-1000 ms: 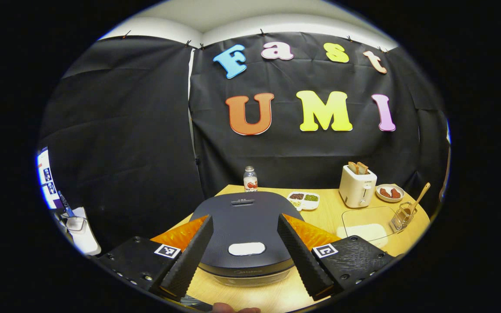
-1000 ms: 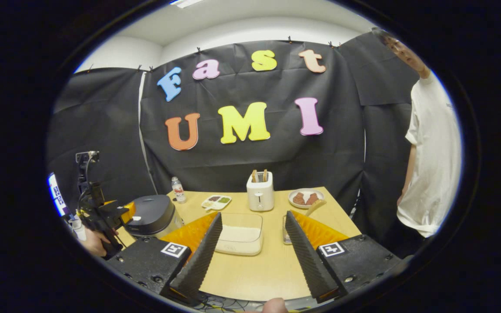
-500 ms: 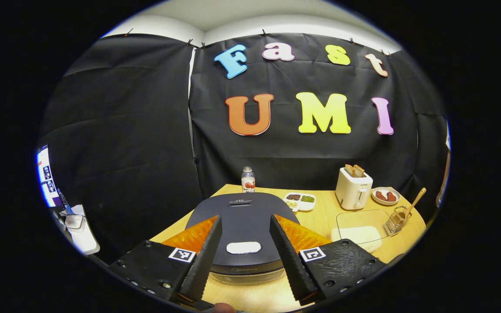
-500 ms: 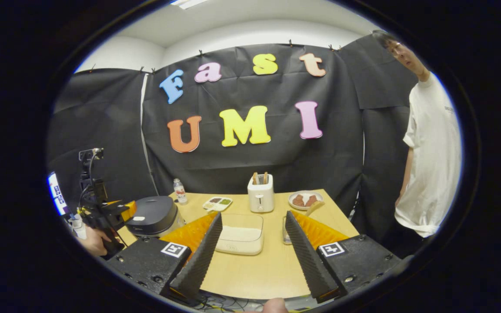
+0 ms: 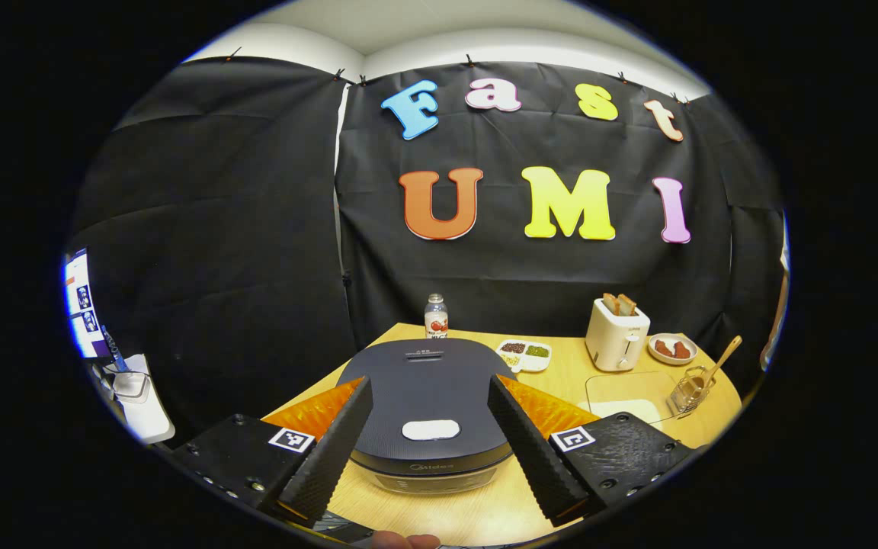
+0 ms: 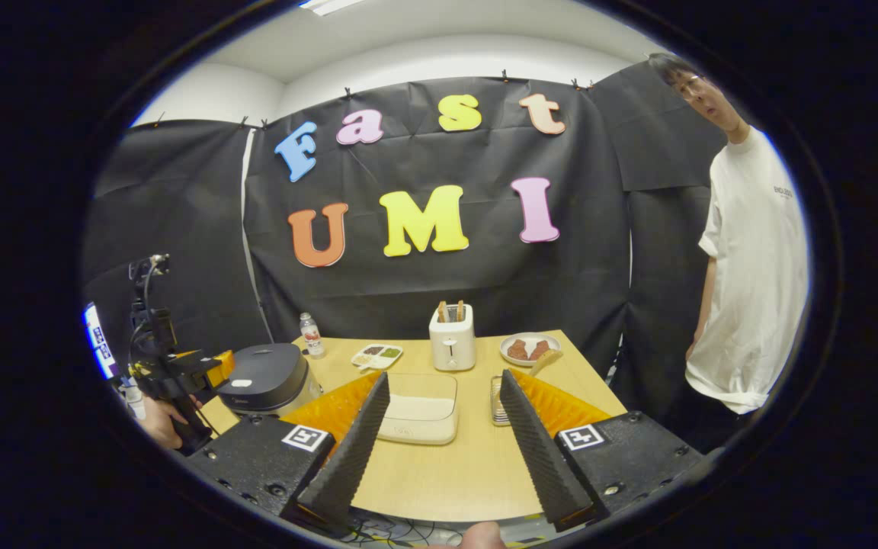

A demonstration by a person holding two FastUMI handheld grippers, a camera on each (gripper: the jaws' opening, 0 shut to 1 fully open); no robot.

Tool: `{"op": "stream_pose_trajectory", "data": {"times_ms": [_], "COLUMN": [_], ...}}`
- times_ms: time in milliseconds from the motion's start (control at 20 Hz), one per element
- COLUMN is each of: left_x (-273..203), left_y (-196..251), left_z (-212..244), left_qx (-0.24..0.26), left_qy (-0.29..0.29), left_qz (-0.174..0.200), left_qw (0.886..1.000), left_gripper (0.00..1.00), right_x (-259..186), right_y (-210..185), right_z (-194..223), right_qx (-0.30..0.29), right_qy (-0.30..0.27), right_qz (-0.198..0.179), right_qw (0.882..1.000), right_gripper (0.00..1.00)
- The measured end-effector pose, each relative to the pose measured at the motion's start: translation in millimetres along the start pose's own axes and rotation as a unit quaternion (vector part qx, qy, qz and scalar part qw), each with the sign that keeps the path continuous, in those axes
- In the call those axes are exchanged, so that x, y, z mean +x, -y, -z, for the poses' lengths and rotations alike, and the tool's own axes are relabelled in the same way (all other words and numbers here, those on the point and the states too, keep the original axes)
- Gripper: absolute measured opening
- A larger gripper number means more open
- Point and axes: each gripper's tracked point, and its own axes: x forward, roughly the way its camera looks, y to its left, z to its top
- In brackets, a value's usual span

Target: Close the left gripper, press the button to open the rice cooker; take a wooden spoon from the chopstick holder with the right hand, scoop a spoonful of rice and pour it into the rice cooker, then put the wooden spoon back into the chopstick holder.

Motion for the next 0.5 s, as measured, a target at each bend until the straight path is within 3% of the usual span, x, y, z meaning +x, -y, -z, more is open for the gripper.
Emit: {"op": "stream_pose_trajectory", "data": {"times_ms": [150,250,500], "left_x": [-16,-26,-59], "left_y": [-1,-2,4], "left_z": [-32,-59,-125], "left_qx": [0.008,0.011,0.000], "left_qy": [0.024,0.045,0.080], "left_qz": [0.012,0.017,0.041], "left_qw": [1.000,0.999,0.996], "left_gripper": [0.97,0.97,0.97], "right_x": [4,7,14], "right_y": [-3,-6,-19], "right_z": [-19,-37,-110], "right_qx": [-0.006,-0.006,-0.019], "right_qy": [0.022,0.038,0.100], "right_qz": [0.007,0.011,0.017], "right_qw": [1.000,0.999,0.995], "right_gripper": [0.92,0.95,0.96]}}
